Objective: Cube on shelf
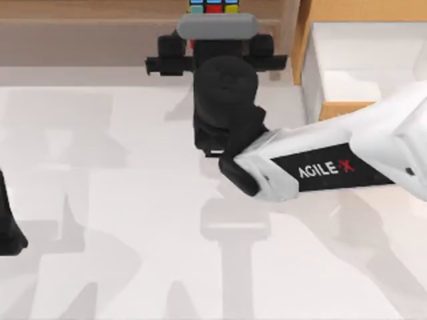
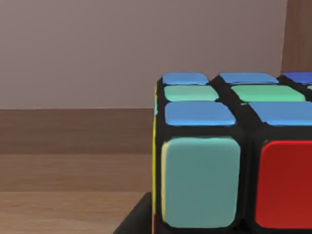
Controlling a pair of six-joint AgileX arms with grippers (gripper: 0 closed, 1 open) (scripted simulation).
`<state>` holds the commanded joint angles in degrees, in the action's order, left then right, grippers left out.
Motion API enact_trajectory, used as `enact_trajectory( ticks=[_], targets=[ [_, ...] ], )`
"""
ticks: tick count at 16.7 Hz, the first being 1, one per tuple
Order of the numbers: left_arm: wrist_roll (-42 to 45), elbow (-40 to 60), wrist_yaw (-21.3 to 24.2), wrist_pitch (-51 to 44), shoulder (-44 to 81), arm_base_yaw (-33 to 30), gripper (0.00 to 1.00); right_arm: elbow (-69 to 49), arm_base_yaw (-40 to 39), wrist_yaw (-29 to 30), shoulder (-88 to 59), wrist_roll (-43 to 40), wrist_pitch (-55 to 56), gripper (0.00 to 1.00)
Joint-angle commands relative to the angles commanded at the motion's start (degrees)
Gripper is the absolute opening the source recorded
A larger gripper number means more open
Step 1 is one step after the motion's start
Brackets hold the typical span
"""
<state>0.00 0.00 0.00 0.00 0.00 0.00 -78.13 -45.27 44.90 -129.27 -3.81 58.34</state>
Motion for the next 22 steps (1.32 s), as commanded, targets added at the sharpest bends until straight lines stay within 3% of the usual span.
enact_trajectory(
  ticks=[6,14,19,22],
  targets=[
    [0.00,0.00,0.00,0.00,0.00,0.00,1.00,-10.65,-5.25,-2.23,-5.15,5.63,-5.52,0.00],
    [0.00,0.00,0.00,0.00,0.00,0.00,1.00,-25.03,7.83,-6.66,-11.95,0.89,-12.53,0.00],
    [0.00,0.00,0.00,0.00,0.00,0.00,1.00,-25.50,8.69,-6.78,-12.71,0.19,-13.16,0.00],
    [0.00,0.00,0.00,0.00,0.00,0.00,1.00,-25.50,8.69,-6.78,-12.71,0.19,-13.16,0.23]
  ],
)
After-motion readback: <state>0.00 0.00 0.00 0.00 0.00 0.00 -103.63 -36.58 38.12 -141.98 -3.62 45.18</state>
